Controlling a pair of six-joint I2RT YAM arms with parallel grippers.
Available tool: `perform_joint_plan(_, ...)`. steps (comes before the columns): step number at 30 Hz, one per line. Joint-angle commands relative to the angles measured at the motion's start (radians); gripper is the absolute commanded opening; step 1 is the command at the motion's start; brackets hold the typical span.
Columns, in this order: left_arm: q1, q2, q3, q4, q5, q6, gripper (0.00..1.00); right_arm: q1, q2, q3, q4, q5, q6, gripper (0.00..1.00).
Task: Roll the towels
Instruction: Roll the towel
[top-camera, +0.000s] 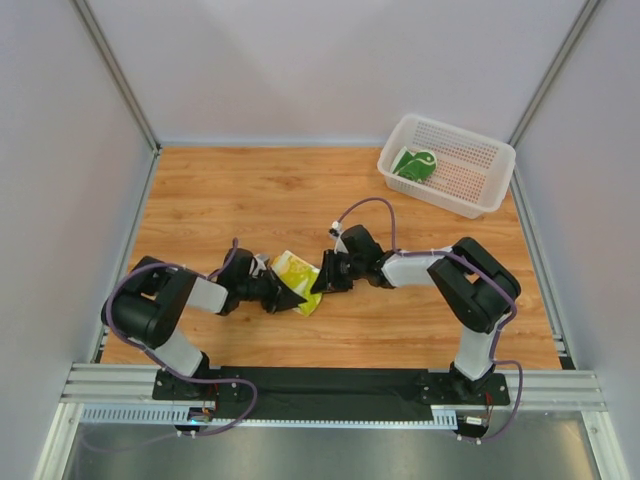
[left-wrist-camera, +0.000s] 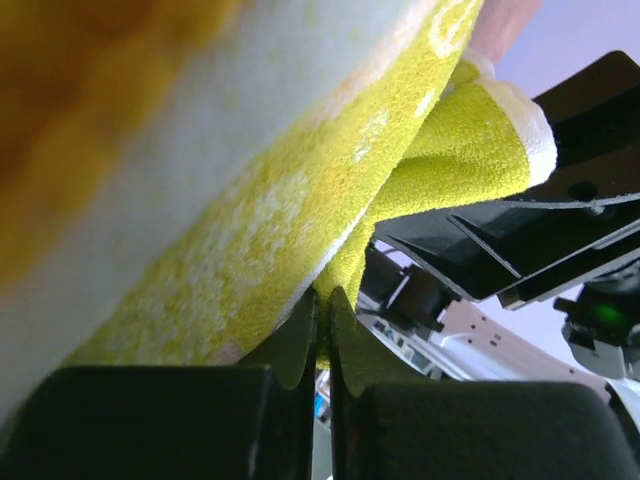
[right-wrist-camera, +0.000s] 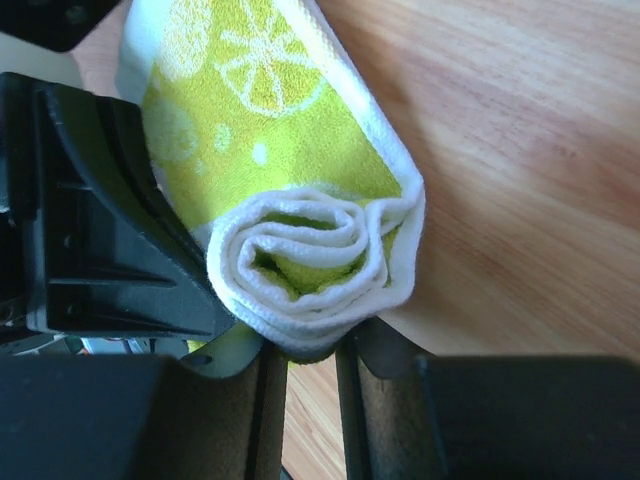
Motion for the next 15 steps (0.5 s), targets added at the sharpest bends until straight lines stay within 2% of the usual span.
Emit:
perform_joint_plan(1,-0.005,-0.127,0.020,-0.311,-0.015,0.073,0.05,-0.001,0.015,0.037,-0.134,0.163,-0.045,0.22)
perform_joint_plan(3,-0.005,-0.205,0.079,-0.441,-0.081,0.178,0.06,-0.001,0.000,0.061,-0.205,0.189,-0.056,0.21)
perform_joint_plan(4,-0.005,-0.232,0.104,-0.589,-0.110,0.215,0.06,-0.001,-0.006,0.069,-0.246,0.193,-0.058,0.21)
perform_joint_plan(5,-0.008,-0.255,0.155,-0.658,-0.146,0.257,0.07,0.000,-0.013,0.077,-0.263,0.204,-0.058,0.21)
perform_joint_plan(7,-0.017,-0.327,0.204,-0.845,-0.287,0.355,0.08,0.004,-0.030,0.094,-0.323,0.218,-0.065,0.21)
perform_joint_plan(11,-0.083,-0.422,0.313,-1.025,-0.550,0.449,0.13,0.028,-0.045,0.132,-0.406,0.253,-0.076,0.21)
perform_joint_plan(15,-0.182,-0.467,0.391,-1.145,-0.736,0.521,0.14,0.048,-0.050,0.183,-0.473,0.275,-0.078,0.21)
